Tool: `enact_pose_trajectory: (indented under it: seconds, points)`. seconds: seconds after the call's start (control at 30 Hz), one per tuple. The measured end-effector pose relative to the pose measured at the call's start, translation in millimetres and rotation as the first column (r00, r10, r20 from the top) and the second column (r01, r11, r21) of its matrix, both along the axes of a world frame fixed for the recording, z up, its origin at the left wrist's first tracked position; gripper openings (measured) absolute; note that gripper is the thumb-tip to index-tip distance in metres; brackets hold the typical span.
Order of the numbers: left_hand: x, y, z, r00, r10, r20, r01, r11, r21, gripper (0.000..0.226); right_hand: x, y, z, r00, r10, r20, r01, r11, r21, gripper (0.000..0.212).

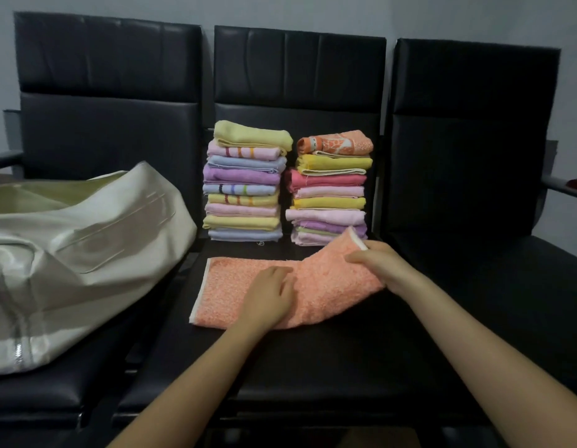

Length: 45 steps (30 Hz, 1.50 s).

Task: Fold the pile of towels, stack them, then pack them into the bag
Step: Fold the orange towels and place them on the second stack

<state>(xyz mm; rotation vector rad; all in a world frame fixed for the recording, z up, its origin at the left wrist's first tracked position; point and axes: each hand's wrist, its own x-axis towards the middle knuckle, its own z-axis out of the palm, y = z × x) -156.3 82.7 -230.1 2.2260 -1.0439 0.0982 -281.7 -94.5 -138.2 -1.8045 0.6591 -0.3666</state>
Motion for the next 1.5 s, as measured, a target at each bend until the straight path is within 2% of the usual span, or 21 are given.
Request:
enact_pose_trajectory:
  seconds: [0.07, 0.17, 0.23, 0.3, 0.33, 0.5, 0.57, 0.67, 0.73, 0.83, 0.87, 0.93, 1.0, 1.07, 1.13, 1.2, 1.27, 1.33, 1.4, 1.43, 1.5]
  points:
    - [3.2, 8.0, -0.1, 0.969, 0.005, -0.245, -0.069, 0.966, -0.251, 0.041, 11.4, 20.4, 10.4, 0.989, 0.138, 0.057, -0.139, 0.990, 0.012, 0.026]
    - [9.7, 15.6, 5.1, 0.855, -0.109, -0.507, -0.145, 0.888, -0.436, 0.043, 26.4, 55.3, 3.0, 0.952, 0.305, 0.015, -0.306, 0.950, 0.060, 0.031]
    - [10.3, 17.9, 9.9, 0.807, -0.163, -0.567, -0.146, 0.876, -0.459, 0.043, 34.0, 67.2, -17.9, 0.960, 0.279, -0.025, -0.280, 0.948, -0.152, 0.025]
    - [10.5, 18.8, 11.1, 0.810, -0.146, -0.568, -0.121, 0.906, -0.405, 0.038, 35.7, 68.7, -41.5, 0.975, 0.222, -0.019, -0.208, 0.875, -0.437, 0.027]
    - [10.2, 18.6, 12.2, 0.818, -0.127, -0.562, -0.107, 0.925, -0.365, 0.038, 34.2, 68.1, -51.4, 0.976, 0.218, -0.011, -0.195, 0.852, -0.486, 0.031]
    - [23.1, 2.4, 39.8, 0.748, -0.048, -0.662, -0.133, 0.966, -0.221, 0.033, 26.1, 70.1, -77.6, 0.975, 0.222, -0.003, -0.199, 0.867, -0.457, 0.041]
    - [28.6, -3.3, 43.7, 0.798, 0.001, -0.603, -0.129, 0.977, -0.169, 0.040, 26.0, 71.6, -78.3, 0.978, 0.206, -0.032, -0.197, 0.858, -0.474, 0.044]
    - [34.2, -6.7, 29.8, 0.882, 0.091, -0.463, -0.141, 0.987, -0.076, 0.054, 29.6, 73.0, -79.0, 0.970, 0.164, -0.178, -0.236, 0.796, -0.557, 0.049]
    - [36.4, -7.0, 18.2, 0.898, 0.116, -0.425, -0.190, 0.972, -0.135, 0.061, 32.4, 74.4, -79.2, 0.957, 0.129, -0.260, -0.261, 0.771, -0.581, 0.052]
    - [38.1, -2.3, 17.4, 0.853, 0.054, -0.520, -0.234, 0.929, -0.288, 0.066, 34.4, 76.0, -80.2, 0.946, 0.101, -0.308, -0.277, 0.746, -0.605, 0.054]
    - [35.2, 2.0, 19.3, 0.862, 0.052, -0.504, -0.225, 0.930, -0.290, 0.064, 34.2, 75.9, -80.9, 0.951, 0.106, -0.291, -0.268, 0.755, -0.599, 0.053]
    - [30.9, 10.0, 17.5, 0.923, 0.074, -0.377, -0.170, 0.959, -0.227, 0.061, 32.4, 74.3, -80.2, 0.979, 0.117, -0.168, -0.186, 0.850, -0.493, 0.050]
    - [25.0, 18.6, 14.1, 0.970, 0.068, -0.234, -0.086, 0.994, -0.070, 0.059, 30.5, 69.8, -77.2, 0.999, 0.043, 0.023, -0.035, 0.966, -0.256, 0.047]
    - [22.2, 23.7, 6.1, 0.994, 0.069, -0.081, -0.057, 0.989, 0.139, 0.053, 28.9, 64.3, -74.2, 0.993, -0.066, 0.098, 0.073, 0.995, -0.068, 0.048]
    - [22.5, 28.4, -0.4, 0.993, 0.112, 0.029, -0.116, 0.968, 0.223, 0.048, 26.3, 61.7, -72.4, 0.995, -0.076, 0.064, 0.076, 0.997, 0.003, 0.055]
    - [19.2, 29.9, -1.8, 0.984, 0.151, 0.093, -0.167, 0.966, 0.196, 0.046, 23.2, 63.0, -67.6, 1.000, -0.023, -0.011, 0.023, 1.000, 0.007, 0.060]
    - [13.1, 30.1, -1.3, 0.978, 0.156, 0.136, -0.181, 0.963, 0.198, 0.045, 21.3, 63.8, -62.6, 0.995, 0.048, -0.087, -0.049, 0.999, -0.009, 0.049]
    - [9.8, 27.6, 0.4, 0.986, 0.128, 0.103, -0.147, 0.968, 0.206, 0.045, 18.2, 64.0, -58.5, 0.988, 0.091, -0.125, -0.087, 0.995, 0.041, 0.039]
    - [8.9, 25.3, 4.8, 0.999, 0.053, 0.005, -0.053, 0.979, 0.196, 0.041, 15.7, 61.8, -55.0, 0.986, 0.092, -0.136, -0.073, 0.988, 0.138, 0.034]
    - [7.7, 24.5, 8.4, 0.996, 0.014, -0.092, 0.000, 0.989, 0.146, 0.038, 13.3, 60.9, -52.0, 0.988, 0.077, -0.132, -0.052, 0.982, 0.182, 0.033]
    - [1.2, 25.9, 20.3, 0.940, -0.036, -0.340, 0.017, 0.998, -0.060, 0.030, 7.6, 58.4, -41.0, 0.993, 0.023, -0.119, 0.003, 0.977, 0.215, 0.031]
